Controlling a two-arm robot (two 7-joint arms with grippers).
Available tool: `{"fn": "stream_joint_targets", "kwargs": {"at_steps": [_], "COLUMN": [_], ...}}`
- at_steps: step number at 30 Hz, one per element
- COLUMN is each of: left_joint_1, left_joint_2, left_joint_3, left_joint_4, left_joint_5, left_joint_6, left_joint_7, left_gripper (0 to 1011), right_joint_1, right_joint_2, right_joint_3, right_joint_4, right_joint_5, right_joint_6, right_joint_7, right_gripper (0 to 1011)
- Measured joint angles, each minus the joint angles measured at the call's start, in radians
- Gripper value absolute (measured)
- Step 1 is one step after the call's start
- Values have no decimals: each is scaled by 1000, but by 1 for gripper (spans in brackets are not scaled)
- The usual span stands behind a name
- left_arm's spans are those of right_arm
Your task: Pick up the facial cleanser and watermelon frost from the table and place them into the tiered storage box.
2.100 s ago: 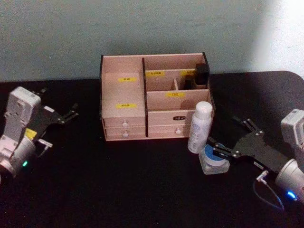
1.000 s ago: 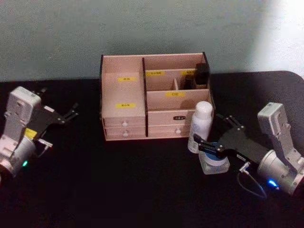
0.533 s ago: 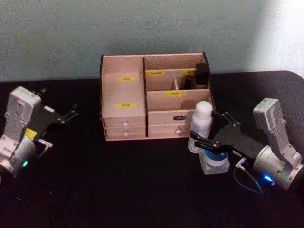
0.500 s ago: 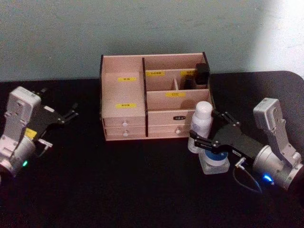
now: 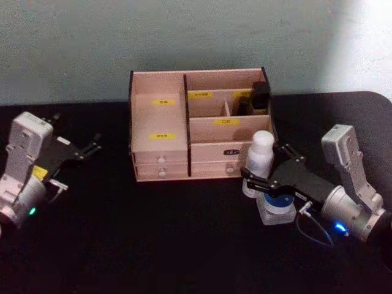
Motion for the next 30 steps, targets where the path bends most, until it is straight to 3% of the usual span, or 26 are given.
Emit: {"fn": "stream_joint_targets", "kwargs": {"at_steps": [30], "left_joint_1": [0], "left_joint_2": [0], "left_joint_3": [0], "left_joint_4": [0], "left_joint_5": [0], "left_joint_6": [0], "left_joint_7": [0], "left_gripper": [1001], "right_joint_1": [33], "right_joint_2": [-17], "right_joint_3": [-6], "right_joint_4": [49], "right_joint_5": [8], "right_joint_6": [5], "right_joint_7": [7], "right_gripper": [1002]}}
